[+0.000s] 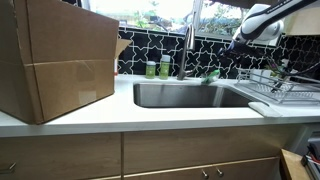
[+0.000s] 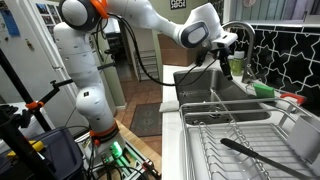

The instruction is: Put the green sponge on the white sponge then place the two sponges in the clear container

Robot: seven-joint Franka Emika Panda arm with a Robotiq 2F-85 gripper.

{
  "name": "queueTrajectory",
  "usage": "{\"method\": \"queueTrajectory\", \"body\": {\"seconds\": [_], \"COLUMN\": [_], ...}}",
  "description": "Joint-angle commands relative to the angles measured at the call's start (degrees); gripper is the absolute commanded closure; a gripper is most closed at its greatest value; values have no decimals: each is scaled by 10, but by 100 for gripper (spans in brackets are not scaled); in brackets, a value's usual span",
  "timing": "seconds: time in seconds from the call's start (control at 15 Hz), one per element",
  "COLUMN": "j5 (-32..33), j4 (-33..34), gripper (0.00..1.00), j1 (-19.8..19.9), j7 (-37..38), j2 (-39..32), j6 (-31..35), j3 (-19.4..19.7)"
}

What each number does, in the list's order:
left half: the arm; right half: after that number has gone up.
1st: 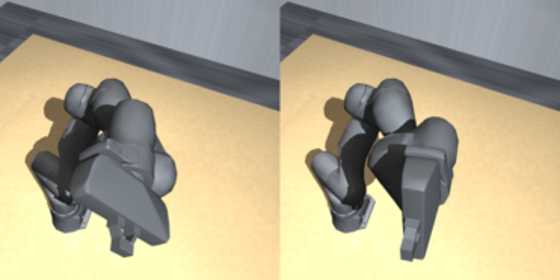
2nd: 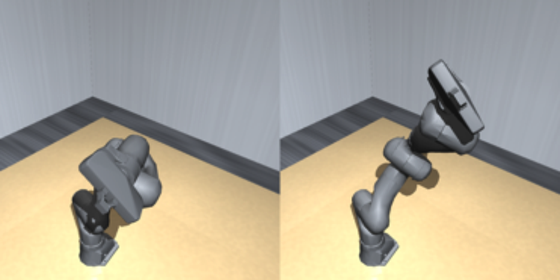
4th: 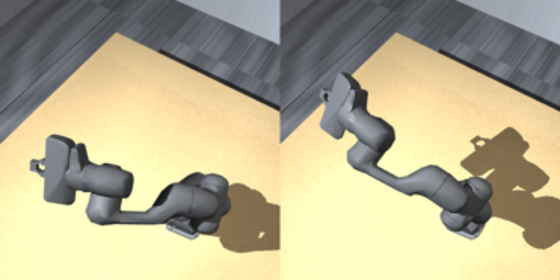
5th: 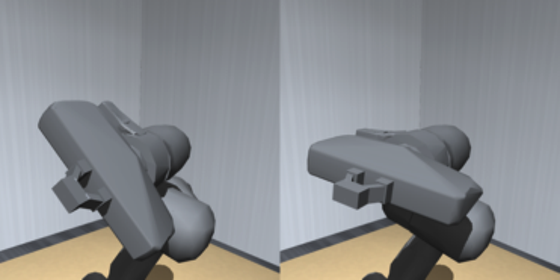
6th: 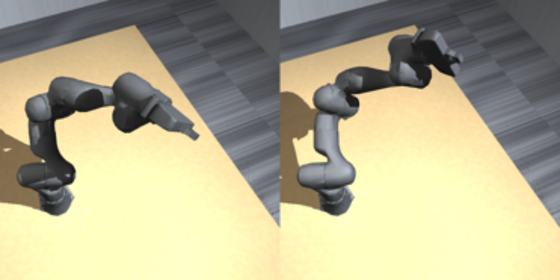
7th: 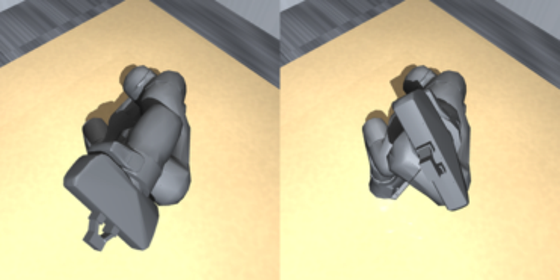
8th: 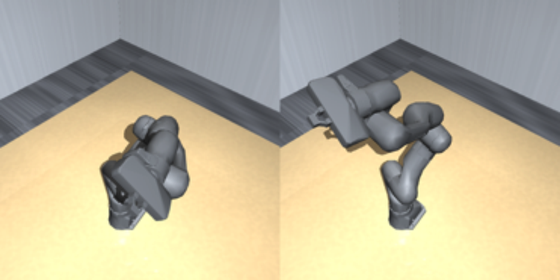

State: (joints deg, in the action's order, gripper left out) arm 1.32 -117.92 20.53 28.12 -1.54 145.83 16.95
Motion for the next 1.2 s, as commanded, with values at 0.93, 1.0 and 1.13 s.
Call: {"method": "queueTrajectory", "body": {"seconds": [0.93, 1.0, 1.13], "j5": [-176, -176, -169], "j4": [179, 182, 184], "gripper": [17, 22, 29], "j1": [8, 7, 4], "j7": [277, 283, 291], "j2": [-224, -226, -229], "j6": [127, 121, 110], "j3": [51, 53, 57]}}
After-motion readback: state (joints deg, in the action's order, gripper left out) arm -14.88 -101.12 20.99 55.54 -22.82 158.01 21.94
